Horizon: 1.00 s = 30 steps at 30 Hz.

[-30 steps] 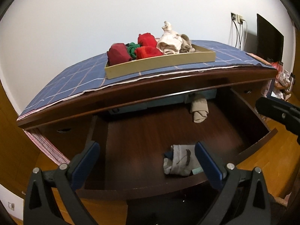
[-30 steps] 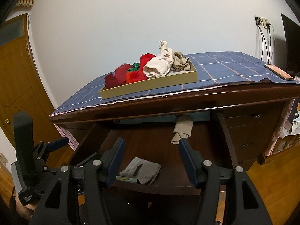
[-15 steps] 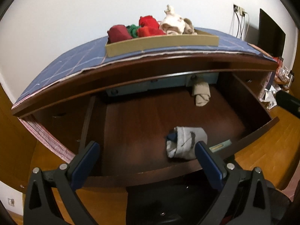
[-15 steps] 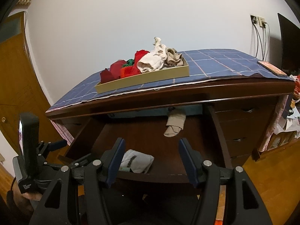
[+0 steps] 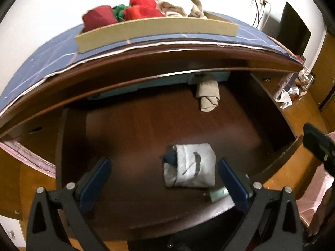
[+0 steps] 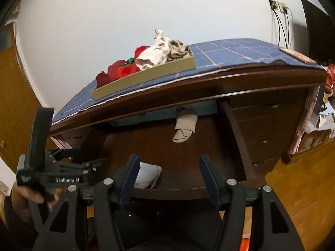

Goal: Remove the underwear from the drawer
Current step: 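Move both tools back down into the drawer toward white underwear, then grasp the white underwear with the left tool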

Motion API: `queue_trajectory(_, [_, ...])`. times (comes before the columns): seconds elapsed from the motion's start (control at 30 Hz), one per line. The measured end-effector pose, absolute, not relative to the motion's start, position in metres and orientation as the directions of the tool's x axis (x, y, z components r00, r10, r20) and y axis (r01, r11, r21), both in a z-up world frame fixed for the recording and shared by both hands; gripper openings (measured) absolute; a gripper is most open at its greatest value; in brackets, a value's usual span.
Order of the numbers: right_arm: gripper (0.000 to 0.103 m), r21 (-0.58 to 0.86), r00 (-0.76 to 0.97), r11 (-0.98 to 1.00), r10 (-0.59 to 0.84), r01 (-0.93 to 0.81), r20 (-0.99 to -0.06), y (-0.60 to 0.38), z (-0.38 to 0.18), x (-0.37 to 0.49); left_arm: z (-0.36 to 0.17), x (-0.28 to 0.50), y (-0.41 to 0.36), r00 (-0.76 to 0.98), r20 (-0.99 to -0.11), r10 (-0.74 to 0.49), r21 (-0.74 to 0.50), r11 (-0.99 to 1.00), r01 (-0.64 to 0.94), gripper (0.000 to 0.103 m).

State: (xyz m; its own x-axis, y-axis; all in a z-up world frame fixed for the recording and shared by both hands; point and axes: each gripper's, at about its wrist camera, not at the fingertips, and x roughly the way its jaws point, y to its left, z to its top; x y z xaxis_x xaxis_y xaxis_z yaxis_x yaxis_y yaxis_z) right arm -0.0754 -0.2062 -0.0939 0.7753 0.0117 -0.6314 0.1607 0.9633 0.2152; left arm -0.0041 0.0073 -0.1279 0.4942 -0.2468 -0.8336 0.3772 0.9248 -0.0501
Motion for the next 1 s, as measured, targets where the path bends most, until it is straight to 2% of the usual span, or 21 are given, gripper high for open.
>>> queue_trajectory(0.33, [0.062,0.246,0.75,0.947,0.01,0.205,-0.662,-0.227,-0.107,-0.058,-0.163,0.033,-0.04,0.296,-0.932,-0.21,-0.034,0.863,0.505,0.097])
queue_trajectory(0.47, [0.062,0.274,0.729,0.938,0.034,0.212,-0.683,-0.238,-0.113,-0.043,-0.18,0.038,-0.05,0.25,-0.957,-0.15,0.011,0.839,0.544,0.093])
queue_trajectory(0.67, [0.062,0.317,0.686,0.925,0.091,0.212,-0.722,-0.249,-0.119,-0.01,-0.194,0.045,-0.045,0.115,-0.974,-0.197,-0.109,0.845,0.523,0.089])
queue_trajectory(0.8, [0.062,0.276,0.644,0.941,0.09,0.195,-0.76,-0.25,-0.127,0.017,-0.202,0.049,-0.042,0.034,-0.973,-0.227,-0.18,0.85,0.495,0.085])
queue_trajectory(0.87, [0.062,0.295,0.61,0.939,0.132,0.175,-0.781,-0.252,-0.132,0.03,-0.207,0.051,-0.04,-0.003,-0.972,-0.235,-0.207,0.853,0.48,0.079])
queue_trajectory(0.93, [0.062,0.336,0.584,0.92,0.162,0.203,-0.796,-0.26,-0.139,0.042,-0.213,0.05,-0.039,-0.024,-0.975,-0.22,-0.205,0.858,0.471,0.053])
queue_trajectory(1.0, [0.062,0.356,0.57,0.905,0.168,0.235,-0.804,-0.265,-0.144,0.051,-0.212,0.046,-0.04,-0.002,-0.978,-0.21,-0.185,0.856,0.482,0.052])
